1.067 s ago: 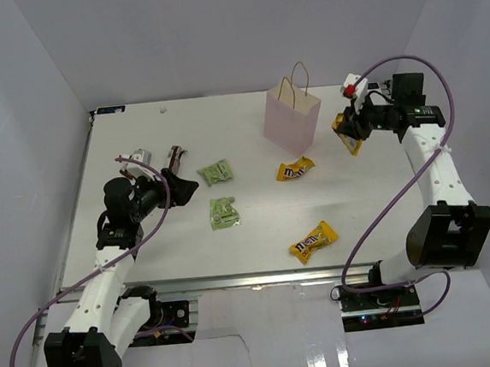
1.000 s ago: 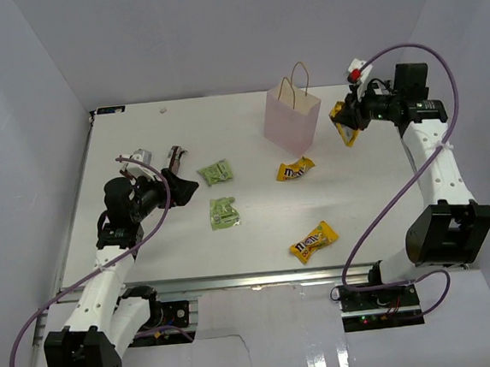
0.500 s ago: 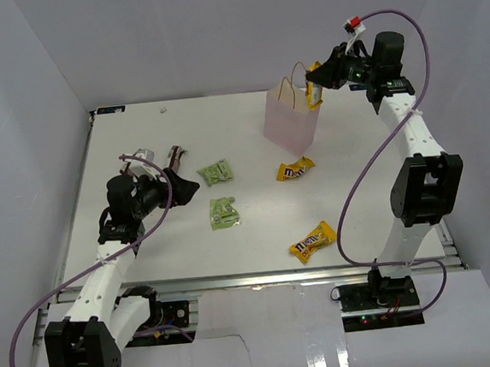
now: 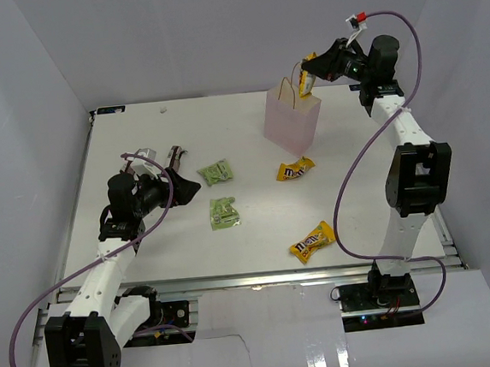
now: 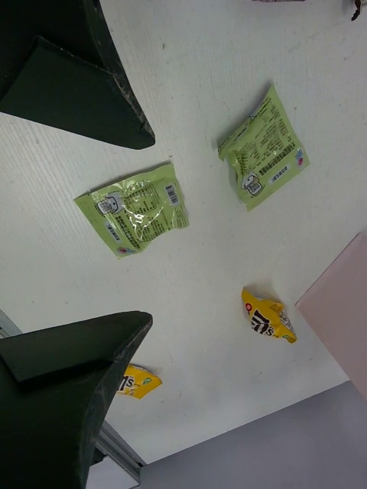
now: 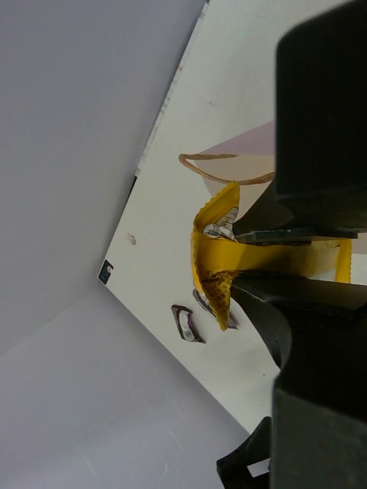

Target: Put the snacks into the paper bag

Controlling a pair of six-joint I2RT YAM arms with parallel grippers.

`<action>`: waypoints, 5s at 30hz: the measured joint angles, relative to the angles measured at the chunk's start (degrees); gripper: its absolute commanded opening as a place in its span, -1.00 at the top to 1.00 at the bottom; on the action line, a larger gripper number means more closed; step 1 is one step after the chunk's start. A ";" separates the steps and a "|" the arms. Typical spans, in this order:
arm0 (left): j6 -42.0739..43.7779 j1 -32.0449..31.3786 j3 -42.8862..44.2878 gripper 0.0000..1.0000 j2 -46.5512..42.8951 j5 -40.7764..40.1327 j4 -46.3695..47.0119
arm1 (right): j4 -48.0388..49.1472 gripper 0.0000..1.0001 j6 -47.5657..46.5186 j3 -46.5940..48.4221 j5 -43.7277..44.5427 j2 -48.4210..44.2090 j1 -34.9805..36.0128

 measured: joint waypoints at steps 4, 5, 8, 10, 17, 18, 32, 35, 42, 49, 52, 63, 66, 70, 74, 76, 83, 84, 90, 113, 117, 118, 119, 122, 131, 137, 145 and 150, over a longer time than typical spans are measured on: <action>-0.02 0.00 0.00 -0.96 0.00 0.22 0.00 | 1.38 0.51 1.92 -1.33 0.20 1.14 1.07; -0.02 0.00 0.00 -0.96 0.00 0.24 -0.02 | 1.44 0.51 2.08 -1.49 0.24 1.22 1.20; 0.00 0.00 0.00 -0.96 0.00 0.35 -0.02 | 2.16 0.49 2.12 -1.64 0.26 1.25 1.84; 0.00 0.00 0.00 -0.96 0.00 0.42 0.00 | 2.78 0.49 2.12 -1.64 0.26 1.25 1.92; -0.02 0.00 0.00 -0.96 0.00 0.85 0.00 | 3.04 0.44 -0.31 -1.73 0.50 1.25 1.77; 0.00 0.00 0.00 -0.96 0.00 0.96 -0.02 | 2.91 0.43 -1.16 -1.73 0.57 1.25 1.77; -0.04 0.00 0.00 -0.96 1.44 1.73 0.00 | -3.74 0.15 -12.72 -1.73 3.54 1.84 1.55; -0.07 0.00 0.00 -0.96 1.99 1.86 -0.13 | -4.48 0.10 -14.32 -1.73 4.37 1.84 1.49; -0.39 0.00 0.00 -0.96 2.86 1.81 -0.13 | -5.60 0.10 -16.52 -3.50 4.79 0.98 1.44; -1.33 -2.08 1.42 -0.89 6.88 -3.08 -2.73 | -16.17 -0.23 -23.02 -10.23 5.92 -9.27 1.44; -2.03 -5.38 2.32 -0.86 9.03 -7.76 -4.57 | -23.76 -0.82 -29.90 -14.91 7.26 -18.95 1.44; -9.60 -21.81 8.07 -0.77 20.85 -28.41 -12.44 | -41.57 -0.80 -52.06 -48.41 6.99 -48.57 1.44; -11.74 -26.32 11.10 -0.72 24.70 -34.58 -14.80 | -41.33 -0.80 -53.59 -54.90 5.77 -52.33 1.11; -13.16 -30.62 17.38 -0.70 30.82 -41.83 -17.33 | -40.19 -0.80 -55.69 -60.22 4.15 -56.76 0.63; -13.33 -33.40 23.71 -0.69 37.20 -47.84 -19.65 | -39.41 -0.80 -57.07 -61.11 2.80 -58.69 -1.16; -13.33 -34.45 26.40 -0.67 40.48 -50.56 -21.20 | -38.93 -0.80 -57.64 -61.33 2.36 -59.69 -2.12; -12.90 -36.76 31.23 -0.49 48.78 -56.89 -26.25 | -38.10 -0.80 -58.07 -61.64 1.25 -60.89 -3.91; -12.83 -36.96 31.58 -0.41 48.81 -57.44 -26.62 | -38.10 -0.80 -58.07 -61.64 1.20 -61.00 -4.07; -12.55 -38.18 31.91 -0.04 49.46 -60.30 -28.50 | -38.07 -0.80 -58.07 -61.66 0.98 -61.83 -4.72; 3.28 -40.83 36.79 0.78 36.74 -42.16 -15.61 | -38.05 -0.80 -58.01 -61.66 -0.07 -64.94 -6.49; 10.27 -40.83 42.69 0.78 37.79 -39.06 -8.09 | -38.03 -0.80 -58.01 -61.66 -0.13 -65.59 -6.91; 11.85 -40.83 45.90 0.79 39.23 -38.47 -6.97 | -38.03 -0.80 -58.01 -61.66 -0.17 -65.70 -7.10; 13.03 -40.83 49.00 0.79 40.92 -37.99 -5.20 | -38.03 -0.80 -58.01 -61.66 -0.26 -65.81 -7.21; 15.87 -40.81 60.89 0.80 47.91 -36.04 -1.53 | -38.03 -0.80 -58.03 -61.68 -0.44 -66.07 -7.50; 15.85 -40.81 94.23 0.81 70.42 -33.14 9.75 | -38.01 -0.80 -58.03 -61.72 -0.92 -66.14 -7.61; 15.02 -40.70 99.06 0.71 79.17 -37.44 25.53 | -38.01 -0.80 -58.01 -61.75 -1.70 -66.10 -7.61; 13.97 -38.42 101.39 0.65 88.32 -40.89 36.65 | -37.73 -0.80 -57.99 -61.75 -2.47 -66.03 -7.61; 12.52 -36.35 101.42 0.54 90.03 -41.51 38.45 | -37.64 -0.80 -57.96 -61.75 -2.99 -66.03 -7.61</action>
